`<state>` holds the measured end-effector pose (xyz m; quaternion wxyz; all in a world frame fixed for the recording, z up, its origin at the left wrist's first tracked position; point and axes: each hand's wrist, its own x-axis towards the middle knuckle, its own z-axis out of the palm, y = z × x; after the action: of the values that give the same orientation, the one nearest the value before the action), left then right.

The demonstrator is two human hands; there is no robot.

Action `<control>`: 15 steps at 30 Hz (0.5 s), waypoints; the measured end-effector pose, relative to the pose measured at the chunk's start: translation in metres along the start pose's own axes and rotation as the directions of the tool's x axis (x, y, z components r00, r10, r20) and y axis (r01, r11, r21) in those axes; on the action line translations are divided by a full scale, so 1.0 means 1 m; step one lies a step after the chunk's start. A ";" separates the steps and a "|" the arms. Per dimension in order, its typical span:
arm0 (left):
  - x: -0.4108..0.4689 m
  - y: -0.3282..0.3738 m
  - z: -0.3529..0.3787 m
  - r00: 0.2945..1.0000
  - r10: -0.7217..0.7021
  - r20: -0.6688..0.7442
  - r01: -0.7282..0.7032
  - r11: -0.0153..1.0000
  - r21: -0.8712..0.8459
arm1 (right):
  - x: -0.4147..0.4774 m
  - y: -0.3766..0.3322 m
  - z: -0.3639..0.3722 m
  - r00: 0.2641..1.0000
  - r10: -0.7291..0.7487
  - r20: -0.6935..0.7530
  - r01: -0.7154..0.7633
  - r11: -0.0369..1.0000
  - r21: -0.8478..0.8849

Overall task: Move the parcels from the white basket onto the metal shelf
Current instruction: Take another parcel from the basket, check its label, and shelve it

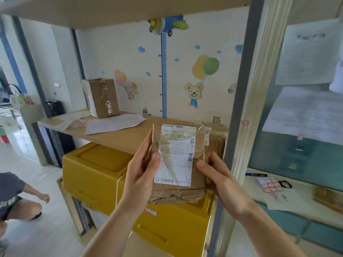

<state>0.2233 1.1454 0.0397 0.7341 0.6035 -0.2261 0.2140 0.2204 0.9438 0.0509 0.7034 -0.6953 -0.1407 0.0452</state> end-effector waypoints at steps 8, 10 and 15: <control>0.063 -0.010 -0.087 0.998 0.020 0.062 -0.012 0.991 -0.131 | 0.061 -0.007 0.078 0.992 -0.025 -0.124 0.018 0.998 -0.056; 0.073 -0.015 -0.104 0.997 0.039 0.073 -0.029 0.990 -0.135 | 0.069 -0.005 0.089 0.993 -0.030 -0.110 0.022 0.997 -0.070; 0.095 -0.021 -0.136 0.992 0.020 0.127 0.009 0.976 -0.219 | 0.085 0.006 0.107 0.994 -0.100 -0.031 0.090 0.966 -0.243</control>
<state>0.3224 1.2787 0.0560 0.7795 0.5307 -0.2966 0.1507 0.2749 1.0699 0.0556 0.6178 -0.7689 -0.1633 -0.0209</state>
